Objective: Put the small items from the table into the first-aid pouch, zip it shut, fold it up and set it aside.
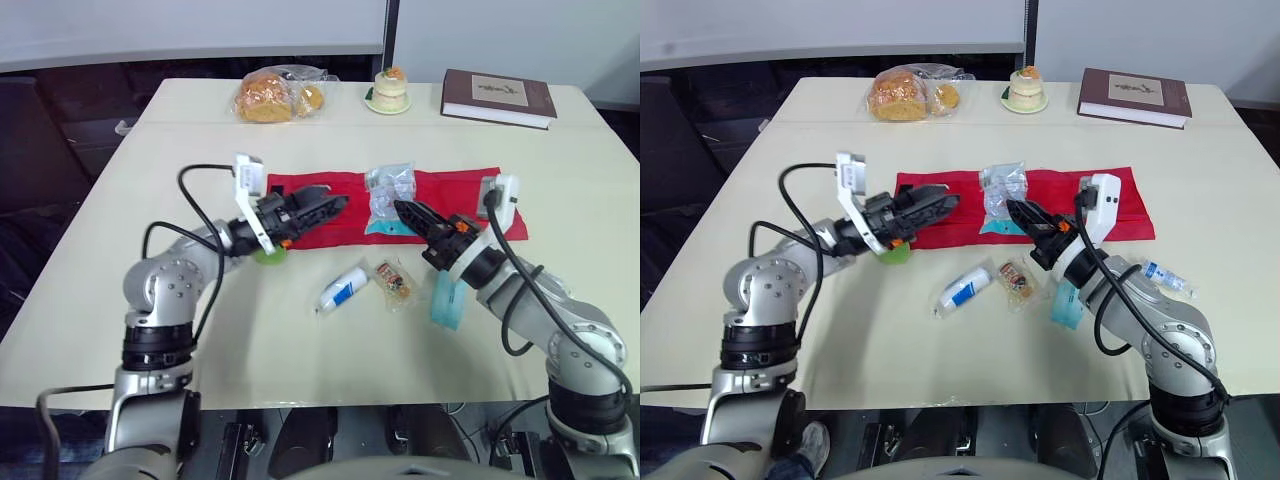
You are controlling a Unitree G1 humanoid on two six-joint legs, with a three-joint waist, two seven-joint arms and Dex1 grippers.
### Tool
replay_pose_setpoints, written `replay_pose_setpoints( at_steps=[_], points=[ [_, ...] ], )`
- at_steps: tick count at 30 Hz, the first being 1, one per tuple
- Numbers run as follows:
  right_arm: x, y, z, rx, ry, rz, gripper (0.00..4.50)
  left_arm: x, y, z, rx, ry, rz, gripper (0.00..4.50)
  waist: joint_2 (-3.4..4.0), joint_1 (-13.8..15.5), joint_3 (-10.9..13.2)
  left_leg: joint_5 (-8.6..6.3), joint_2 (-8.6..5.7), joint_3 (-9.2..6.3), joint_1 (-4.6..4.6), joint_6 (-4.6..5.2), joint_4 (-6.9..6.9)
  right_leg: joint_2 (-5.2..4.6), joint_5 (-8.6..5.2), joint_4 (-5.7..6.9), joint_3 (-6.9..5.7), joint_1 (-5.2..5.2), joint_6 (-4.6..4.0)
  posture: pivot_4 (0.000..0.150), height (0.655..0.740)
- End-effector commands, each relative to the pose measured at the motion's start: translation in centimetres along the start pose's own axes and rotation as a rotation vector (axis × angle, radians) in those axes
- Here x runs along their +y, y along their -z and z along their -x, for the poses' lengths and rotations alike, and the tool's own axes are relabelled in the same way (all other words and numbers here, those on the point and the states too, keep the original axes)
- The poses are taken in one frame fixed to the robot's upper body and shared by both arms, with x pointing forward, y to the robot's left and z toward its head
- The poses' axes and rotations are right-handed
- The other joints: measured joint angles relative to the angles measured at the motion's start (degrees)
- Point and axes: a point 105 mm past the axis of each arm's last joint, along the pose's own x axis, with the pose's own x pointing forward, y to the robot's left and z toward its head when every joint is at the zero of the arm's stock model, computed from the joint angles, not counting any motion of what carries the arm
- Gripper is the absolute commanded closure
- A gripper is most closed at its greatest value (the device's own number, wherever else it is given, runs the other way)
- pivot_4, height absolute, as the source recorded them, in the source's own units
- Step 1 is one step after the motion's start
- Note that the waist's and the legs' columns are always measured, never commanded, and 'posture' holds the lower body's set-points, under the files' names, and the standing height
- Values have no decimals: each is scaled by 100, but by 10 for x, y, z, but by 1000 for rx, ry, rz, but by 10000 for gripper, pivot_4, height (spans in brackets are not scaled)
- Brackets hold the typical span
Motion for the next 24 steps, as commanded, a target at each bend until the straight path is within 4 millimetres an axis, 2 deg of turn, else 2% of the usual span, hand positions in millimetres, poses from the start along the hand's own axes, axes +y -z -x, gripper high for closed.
replay_pose_setpoints(
  at_steps=[1,4,8,12,19,24],
  points=[
    [-2,-2,12,3,-12,26,45000,23,4,10,151,-43,-243,1058,0,-8,0,0,0,0,-1,0,0,0,0,-2,0,0,0,1500,7289],
    [-10,6,20,52,15,74,45000,43,9,18,251,-69,-345,1058,1,-1,0,0,-11,3,0,0,-8,0,-2,-8,0,0,-4,1500,7289],
    [-18,13,26,100,43,140,45000,62,13,14,316,-80,-409,1058,-4,5,3,-1,3,4,-10,2,-7,-3,-1,-13,1,-6,-1,1500,7289],
    [-21,16,28,115,51,175,45000,81,25,11,444,-105,-546,1058,-4,11,3,-2,4,2,-12,3,-7,-3,2,-16,-2,-6,2,1500,7289],
    [-19,17,30,91,69,195,45000,85,35,-11,519,-22,-642,1058,-6,7,4,-6,4,6,-22,11,-7,-3,2,-21,-1,-10,4,1500,7289],
    [-17,13,31,60,76,194,45000,90,38,-14,579,-14,-726,1058,-7,-6,5,-7,4,7,-26,13,-7,-4,3,-21,-1,-15,5,1500,7289]
  ],
)
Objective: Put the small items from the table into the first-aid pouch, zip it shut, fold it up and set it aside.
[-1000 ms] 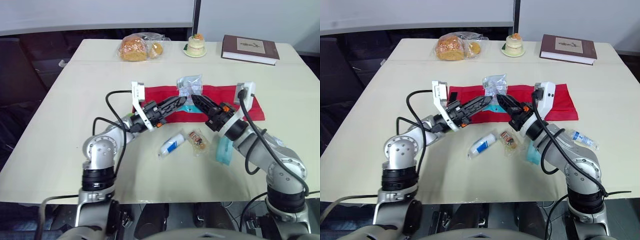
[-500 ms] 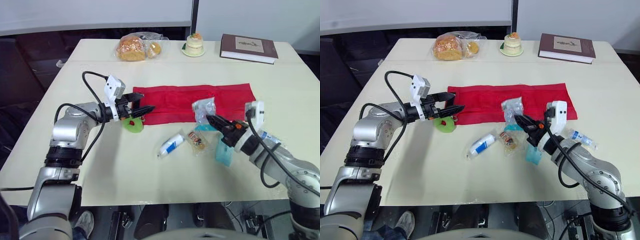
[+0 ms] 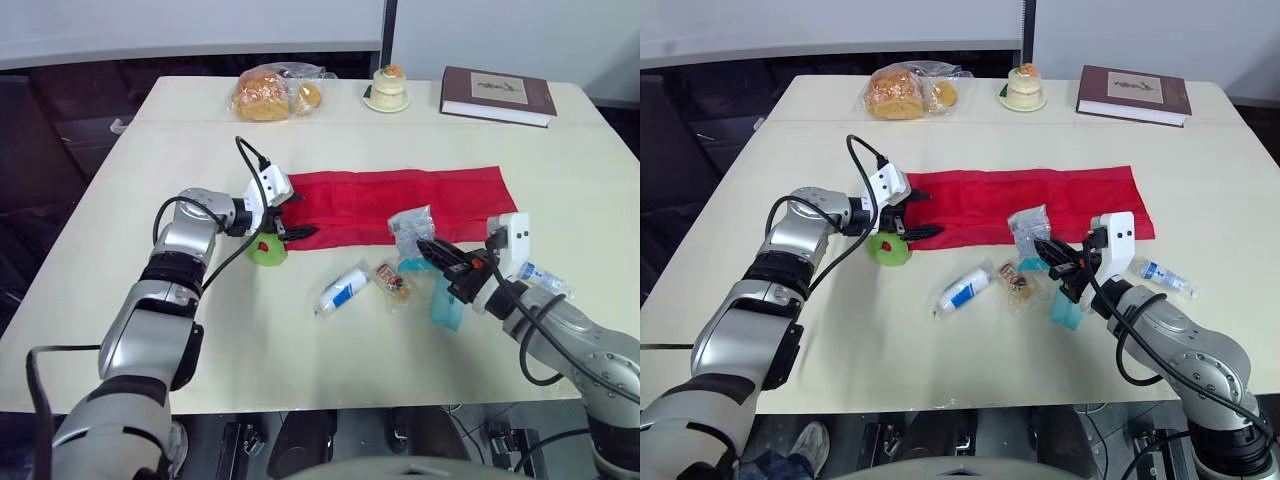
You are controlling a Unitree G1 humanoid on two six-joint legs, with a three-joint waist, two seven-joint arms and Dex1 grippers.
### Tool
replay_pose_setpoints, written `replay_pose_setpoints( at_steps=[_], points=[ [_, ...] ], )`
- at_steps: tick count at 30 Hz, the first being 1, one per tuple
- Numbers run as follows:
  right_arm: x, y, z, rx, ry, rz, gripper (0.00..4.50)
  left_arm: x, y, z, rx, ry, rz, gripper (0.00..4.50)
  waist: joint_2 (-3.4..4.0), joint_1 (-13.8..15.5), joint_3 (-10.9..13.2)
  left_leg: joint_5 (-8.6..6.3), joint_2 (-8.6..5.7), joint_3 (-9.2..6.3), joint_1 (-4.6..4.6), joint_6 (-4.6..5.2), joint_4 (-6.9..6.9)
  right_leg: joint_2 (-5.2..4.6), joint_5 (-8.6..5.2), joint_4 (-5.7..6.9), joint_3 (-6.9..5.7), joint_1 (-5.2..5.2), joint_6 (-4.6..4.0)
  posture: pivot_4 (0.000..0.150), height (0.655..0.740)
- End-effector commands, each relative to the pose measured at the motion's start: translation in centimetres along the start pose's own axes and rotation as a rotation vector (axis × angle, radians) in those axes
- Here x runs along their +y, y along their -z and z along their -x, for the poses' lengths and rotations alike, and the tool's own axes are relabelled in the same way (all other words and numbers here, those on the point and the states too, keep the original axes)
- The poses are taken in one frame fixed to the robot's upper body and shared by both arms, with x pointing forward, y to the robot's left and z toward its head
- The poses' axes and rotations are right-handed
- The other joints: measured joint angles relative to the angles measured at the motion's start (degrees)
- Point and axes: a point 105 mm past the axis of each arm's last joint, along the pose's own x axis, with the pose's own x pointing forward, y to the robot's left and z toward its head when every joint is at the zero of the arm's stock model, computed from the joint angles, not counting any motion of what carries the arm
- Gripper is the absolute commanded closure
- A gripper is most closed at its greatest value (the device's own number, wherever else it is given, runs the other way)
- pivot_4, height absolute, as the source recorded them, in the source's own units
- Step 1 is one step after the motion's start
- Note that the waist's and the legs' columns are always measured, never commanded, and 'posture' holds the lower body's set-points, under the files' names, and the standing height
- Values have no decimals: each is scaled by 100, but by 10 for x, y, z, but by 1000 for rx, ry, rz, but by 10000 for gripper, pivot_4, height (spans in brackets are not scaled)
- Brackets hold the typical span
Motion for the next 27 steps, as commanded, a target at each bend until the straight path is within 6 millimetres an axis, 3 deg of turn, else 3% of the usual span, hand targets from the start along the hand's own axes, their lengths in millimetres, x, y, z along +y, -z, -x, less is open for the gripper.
replay_pose_setpoints(
  at_steps=[1,4,7,8,14,22,27],
  points=[
    [8,-16,5,-78,-10,24,45000,8,-6,-1,25,-17,-99,1058,0,1,0,0,0,1,0,0,0,0,0,1,0,-1,0,1500,7289],
    [9,-16,5,-83,-10,25,45000,11,-9,-5,19,-32,-111,1058,0,4,0,0,0,1,0,0,0,0,0,3,0,-2,0,1500,7289],
    [10,-17,5,-85,-9,27,45000,8,-12,-7,1,-13,-108,13424,-1,1,0,0,0,1,-1,0,0,-1,0,3,0,-2,1,1500,7289],
    [9,-17,5,-85,-8,27,45000,6,-13,-8,-12,2,-108,15178,-1,0,0,0,0,1,-1,0,0,-1,0,3,0,-2,1,1500,7289],
    [12,-15,2,-66,-27,8,45000,-11,-25,-11,-104,132,-88,44451,-1,-4,0,0,0,1,-3,0,1,-1,0,13,-1,-6,1,1500,7289],
    [26,2,-19,32,-96,-214,45000,-30,-47,-35,-176,213,-126,44780,-1,-5,0,0,-1,2,-3,0,7,-2,1,22,2,-7,0,1500,7289],
    [24,13,-36,120,-86,-326,45000,-43,-56,-51,-214,258,-142,44780,-1,-9,0,0,-1,3,-2,0,8,-2,1,25,3,-8,0,1500,7289]
  ],
)
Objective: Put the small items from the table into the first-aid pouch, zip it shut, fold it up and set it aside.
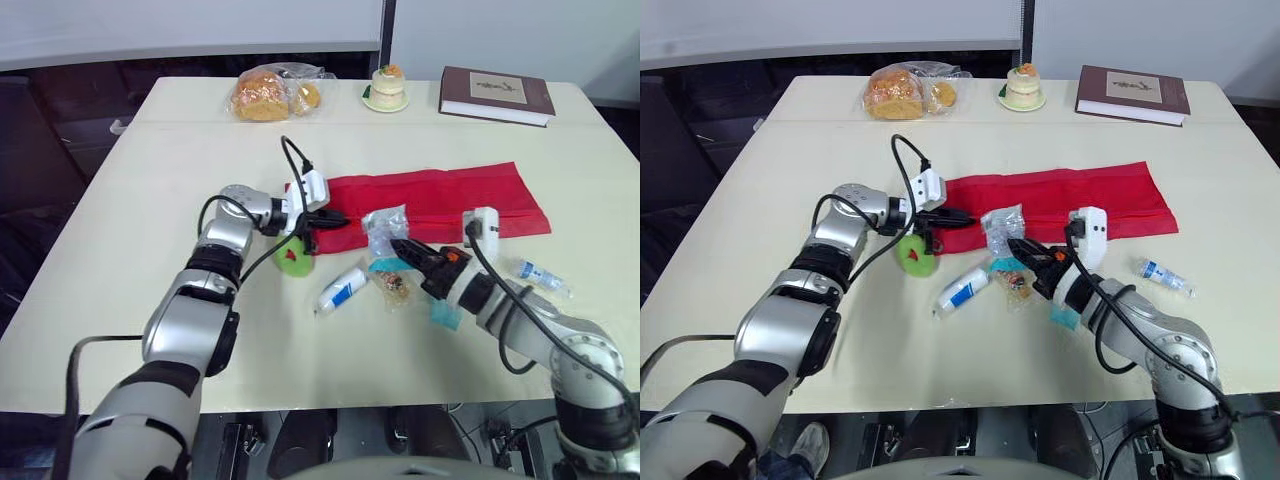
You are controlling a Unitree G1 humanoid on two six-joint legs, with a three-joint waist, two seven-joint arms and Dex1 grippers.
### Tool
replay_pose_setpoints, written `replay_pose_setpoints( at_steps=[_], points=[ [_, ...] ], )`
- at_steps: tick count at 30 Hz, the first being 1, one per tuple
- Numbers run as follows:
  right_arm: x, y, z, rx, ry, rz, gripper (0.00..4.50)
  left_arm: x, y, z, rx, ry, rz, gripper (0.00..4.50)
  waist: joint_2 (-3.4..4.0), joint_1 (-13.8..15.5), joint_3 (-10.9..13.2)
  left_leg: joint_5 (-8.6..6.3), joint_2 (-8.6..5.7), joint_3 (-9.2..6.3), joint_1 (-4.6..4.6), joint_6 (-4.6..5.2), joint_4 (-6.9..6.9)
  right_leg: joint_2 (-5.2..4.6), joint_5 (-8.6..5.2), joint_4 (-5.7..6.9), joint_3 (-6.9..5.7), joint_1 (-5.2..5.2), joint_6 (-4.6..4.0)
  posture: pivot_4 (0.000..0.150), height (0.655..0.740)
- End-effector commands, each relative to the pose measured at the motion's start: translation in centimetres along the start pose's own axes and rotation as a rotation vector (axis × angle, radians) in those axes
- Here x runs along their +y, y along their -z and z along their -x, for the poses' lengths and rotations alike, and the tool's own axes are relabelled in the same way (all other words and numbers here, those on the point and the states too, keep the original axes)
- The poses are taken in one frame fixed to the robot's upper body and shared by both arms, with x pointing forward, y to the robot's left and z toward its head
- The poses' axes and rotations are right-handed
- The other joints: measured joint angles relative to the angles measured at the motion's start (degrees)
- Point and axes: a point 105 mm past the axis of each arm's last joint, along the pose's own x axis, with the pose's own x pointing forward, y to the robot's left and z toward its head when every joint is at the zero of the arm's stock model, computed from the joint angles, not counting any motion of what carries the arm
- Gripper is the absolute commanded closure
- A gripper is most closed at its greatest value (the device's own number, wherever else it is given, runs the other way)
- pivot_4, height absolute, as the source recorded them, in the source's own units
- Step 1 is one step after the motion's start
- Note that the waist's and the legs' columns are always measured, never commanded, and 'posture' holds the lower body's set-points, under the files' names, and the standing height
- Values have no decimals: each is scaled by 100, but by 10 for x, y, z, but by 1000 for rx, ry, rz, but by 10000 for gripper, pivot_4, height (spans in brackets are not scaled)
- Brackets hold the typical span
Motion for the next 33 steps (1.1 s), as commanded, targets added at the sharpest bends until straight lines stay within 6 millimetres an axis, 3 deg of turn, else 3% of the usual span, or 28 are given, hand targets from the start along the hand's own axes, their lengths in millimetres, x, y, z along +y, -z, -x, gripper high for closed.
replay_pose_setpoints(
  at_steps=[1,6,16,25,33],
  points=[
    [-1,4,-9,50,6,-73,45000,1,-17,-8,-40,20,-65,44780,0,-4,0,0,0,-1,0,0,0,0,0,0,-1,0,0,1500,7289],
    [-15,11,-24,116,71,-177,45000,-2,-24,-20,-71,36,-83,44780,0,-5,0,0,0,1,-1,0,0,-1,0,2,0,-3,0,1500,7289],
    [-33,19,-35,170,164,-274,45000,-2,-37,-24,-137,36,-96,44780,0,-16,0,0,1,1,-3,0,0,-1,1,5,0,-6,2,1500,7289],
    [-38,19,-34,178,198,-292,45000,1,-42,-22,-166,5,-111,44780,0,-17,0,0,1,2,-3,0,0,-2,2,9,1,-6,3,1500,7289],
    [-32,3,-40,116,162,-385,45000,-14,-33,-22,-149,68,-123,44780,0,-21,0,0,2,4,-2,0,0,-2,2,12,3,-9,3,1500,7289]
  ],
)
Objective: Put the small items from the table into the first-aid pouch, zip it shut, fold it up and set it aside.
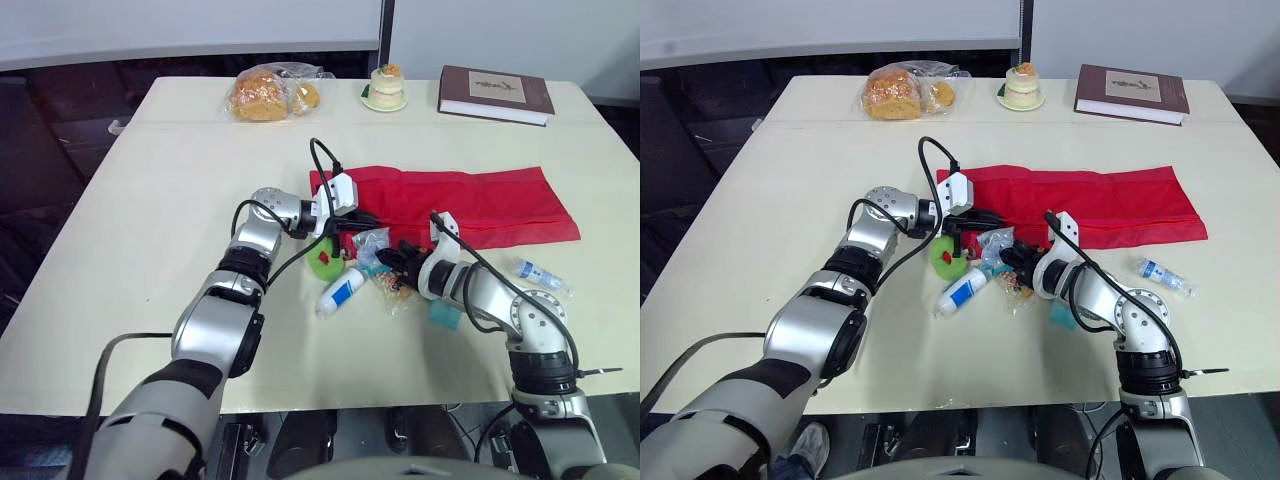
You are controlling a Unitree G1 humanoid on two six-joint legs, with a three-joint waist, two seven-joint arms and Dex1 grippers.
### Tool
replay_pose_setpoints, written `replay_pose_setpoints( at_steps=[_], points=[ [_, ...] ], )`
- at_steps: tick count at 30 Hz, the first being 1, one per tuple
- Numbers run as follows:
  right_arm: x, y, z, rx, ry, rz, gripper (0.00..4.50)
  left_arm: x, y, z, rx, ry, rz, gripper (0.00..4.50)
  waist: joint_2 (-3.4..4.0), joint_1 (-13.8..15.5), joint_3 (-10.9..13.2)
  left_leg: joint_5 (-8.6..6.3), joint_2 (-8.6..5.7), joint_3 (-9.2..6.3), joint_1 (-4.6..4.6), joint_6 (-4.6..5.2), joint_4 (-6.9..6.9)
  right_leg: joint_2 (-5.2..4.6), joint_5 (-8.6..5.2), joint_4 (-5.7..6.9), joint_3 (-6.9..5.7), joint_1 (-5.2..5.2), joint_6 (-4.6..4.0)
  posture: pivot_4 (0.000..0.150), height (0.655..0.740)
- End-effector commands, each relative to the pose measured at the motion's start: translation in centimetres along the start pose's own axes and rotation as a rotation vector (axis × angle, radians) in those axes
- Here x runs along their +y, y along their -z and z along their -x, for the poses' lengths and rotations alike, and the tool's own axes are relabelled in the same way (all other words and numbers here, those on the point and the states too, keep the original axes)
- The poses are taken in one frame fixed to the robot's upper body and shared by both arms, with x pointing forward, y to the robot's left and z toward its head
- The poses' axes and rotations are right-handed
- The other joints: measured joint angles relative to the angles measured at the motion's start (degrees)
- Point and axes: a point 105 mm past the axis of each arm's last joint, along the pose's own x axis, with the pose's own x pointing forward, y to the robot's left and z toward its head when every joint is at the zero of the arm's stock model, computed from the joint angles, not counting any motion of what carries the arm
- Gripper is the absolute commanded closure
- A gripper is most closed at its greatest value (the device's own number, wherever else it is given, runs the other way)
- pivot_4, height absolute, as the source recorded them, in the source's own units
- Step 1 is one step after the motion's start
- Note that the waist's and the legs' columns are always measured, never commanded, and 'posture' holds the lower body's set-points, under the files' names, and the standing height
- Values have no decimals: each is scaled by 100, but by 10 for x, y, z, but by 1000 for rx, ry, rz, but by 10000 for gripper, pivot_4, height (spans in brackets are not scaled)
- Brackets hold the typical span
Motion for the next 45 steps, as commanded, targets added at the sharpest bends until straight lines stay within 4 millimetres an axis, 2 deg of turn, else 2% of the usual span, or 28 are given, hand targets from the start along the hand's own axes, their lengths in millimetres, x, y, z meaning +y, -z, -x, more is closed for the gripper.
replay_pose_setpoints(
  at_steps=[1,15,25,29,33,35,36,39,45],
  points=[
    [15,-15,2,-52,-62,-57,45000,-3,-12,2,-46,26,-51,44780,0,-1,0,0,0,0,0,0,0,0,0,1,0,0,0,1500,7289],
    [39,-44,3,-185,-225,-273,45000,-12,-5,4,-26,51,-12,44780,0,-4,0,0,1,3,0,0,0,0,0,4,3,-2,0,1500,7289],
    [39,-49,7,-244,-252,-327,45000,-13,-9,3,-43,62,18,44780,1,-10,-1,0,1,3,1,0,0,1,0,6,4,-3,0,1500,7289],
    [38,-49,0,-266,-242,-338,45000,-18,-16,-1,-92,94,81,44780,1,-12,-1,0,1,4,1,0,0,1,0,6,4,-3,0,1500,7289],
    [40,-43,-7,-263,-237,-317,45000,-21,-16,-2,-93,99,103,44780,2,-27,-1,0,1,5,1,0,0,2,0,8,6,-5,0,1500,7289],
    [34,-37,-7,-250,-213,-276,35810,-17,-13,0,-84,75,112,45000,2,-23,-1,0,2,5,1,-1,0,2,0,10,7,-7,0,1500,7289],
    [32,-35,-6,-243,-199,-254,33799,-16,-12,2,-80,64,116,45000,3,-13,-2,0,2,5,1,-1,0,3,0,10,6,-7,0,1500,7289],
    [26,-30,-2,-221,-167,-170,21170,-11,-10,5,-67,42,116,45000,3,-7,-1,1,0,7,-1,-1,0,1,0,9,8,-7,0,1500,7289],
    [21,-17,11,-165,-158,-16,21170,-2,-3,7,-47,-3,122,45000,3,-14,-1,0,-1,9,1,0,0,2,0,8,9,-8,0,1500,7289]
  ],
)
